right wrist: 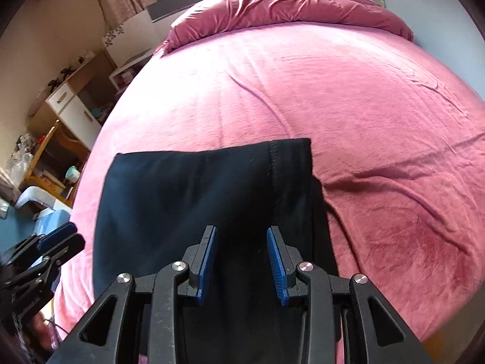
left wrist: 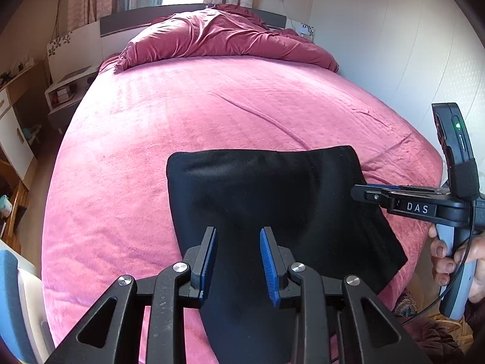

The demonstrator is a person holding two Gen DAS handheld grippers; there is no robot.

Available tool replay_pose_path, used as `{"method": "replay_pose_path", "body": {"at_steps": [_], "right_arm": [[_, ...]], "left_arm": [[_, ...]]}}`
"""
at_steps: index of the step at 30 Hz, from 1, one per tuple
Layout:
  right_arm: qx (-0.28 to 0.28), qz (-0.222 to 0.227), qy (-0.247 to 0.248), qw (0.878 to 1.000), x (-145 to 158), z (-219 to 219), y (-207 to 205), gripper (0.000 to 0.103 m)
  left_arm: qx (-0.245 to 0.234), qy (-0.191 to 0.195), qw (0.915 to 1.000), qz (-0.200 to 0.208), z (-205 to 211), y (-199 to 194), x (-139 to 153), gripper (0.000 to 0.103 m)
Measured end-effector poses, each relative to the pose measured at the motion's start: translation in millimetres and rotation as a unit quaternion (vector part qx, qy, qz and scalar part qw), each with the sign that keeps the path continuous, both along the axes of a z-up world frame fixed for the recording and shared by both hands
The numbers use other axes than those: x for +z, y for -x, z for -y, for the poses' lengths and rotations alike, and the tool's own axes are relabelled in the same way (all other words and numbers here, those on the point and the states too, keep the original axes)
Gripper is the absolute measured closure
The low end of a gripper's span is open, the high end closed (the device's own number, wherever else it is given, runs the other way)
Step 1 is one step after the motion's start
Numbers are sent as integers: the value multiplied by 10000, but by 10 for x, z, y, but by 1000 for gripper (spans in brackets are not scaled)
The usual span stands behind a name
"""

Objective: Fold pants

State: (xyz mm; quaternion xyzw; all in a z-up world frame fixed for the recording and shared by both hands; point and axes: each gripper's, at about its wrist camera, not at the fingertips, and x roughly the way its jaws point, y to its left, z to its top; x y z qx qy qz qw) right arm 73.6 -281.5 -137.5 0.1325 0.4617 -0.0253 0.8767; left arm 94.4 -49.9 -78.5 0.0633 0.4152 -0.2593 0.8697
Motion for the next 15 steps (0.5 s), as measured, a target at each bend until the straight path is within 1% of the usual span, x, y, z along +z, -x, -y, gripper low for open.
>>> {"method": "replay_pose_path", "body": {"at_steps": [10,13,15], "right_arm": [[-226,-118,208,9995,-86,160,-239,68],[-267,-176,290,9991,-134,193,-298,68],[-314,-218,326,9987,-166,222,-326,68]], "left_arm": [[-51,-140,9998,-96,147,-253,-78,74],[10,-113,9998,-176,169,-358,-100,74],[111,-14,9995,-286,145,-467,-110,74]]}}
